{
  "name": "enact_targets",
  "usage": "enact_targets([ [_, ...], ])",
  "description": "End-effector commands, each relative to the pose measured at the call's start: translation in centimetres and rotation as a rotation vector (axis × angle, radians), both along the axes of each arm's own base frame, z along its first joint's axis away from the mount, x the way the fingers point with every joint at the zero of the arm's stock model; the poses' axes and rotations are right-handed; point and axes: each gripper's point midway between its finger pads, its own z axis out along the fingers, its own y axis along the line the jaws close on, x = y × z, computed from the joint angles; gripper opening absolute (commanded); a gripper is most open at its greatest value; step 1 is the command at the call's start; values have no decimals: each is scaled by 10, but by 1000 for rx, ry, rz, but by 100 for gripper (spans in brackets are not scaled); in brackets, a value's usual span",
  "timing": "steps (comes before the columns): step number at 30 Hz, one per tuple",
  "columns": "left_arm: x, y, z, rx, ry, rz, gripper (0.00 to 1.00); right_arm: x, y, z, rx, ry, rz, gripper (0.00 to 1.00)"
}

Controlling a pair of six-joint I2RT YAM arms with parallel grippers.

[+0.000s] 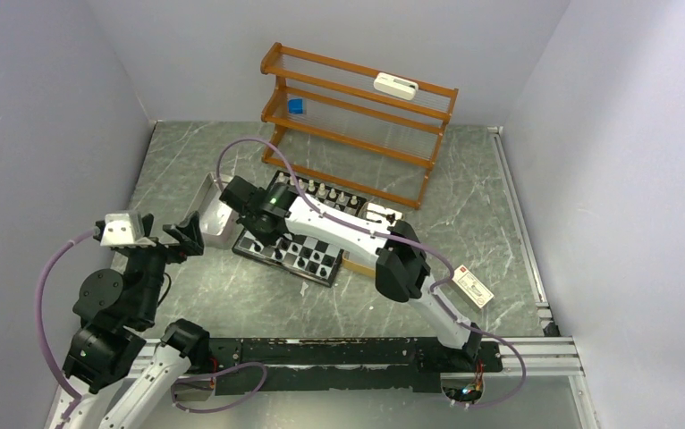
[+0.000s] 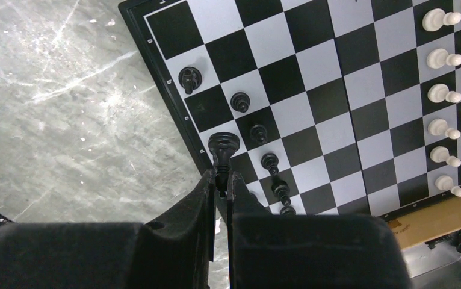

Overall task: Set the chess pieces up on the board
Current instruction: Place the chess piece on the chessboard.

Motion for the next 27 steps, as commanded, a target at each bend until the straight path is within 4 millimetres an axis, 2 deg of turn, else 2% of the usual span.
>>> enact_targets([
  [1,-3,7,7,-18,-23,29,97,4,0,-4,-45,-28,32,0],
  [12,-4,8,6,-16,-25,34,97,6,11,-23,-58,-32,82,1],
  [27,-5,10,8,-20,-29,40,97,1,16,-34,-74,-25,98,2],
])
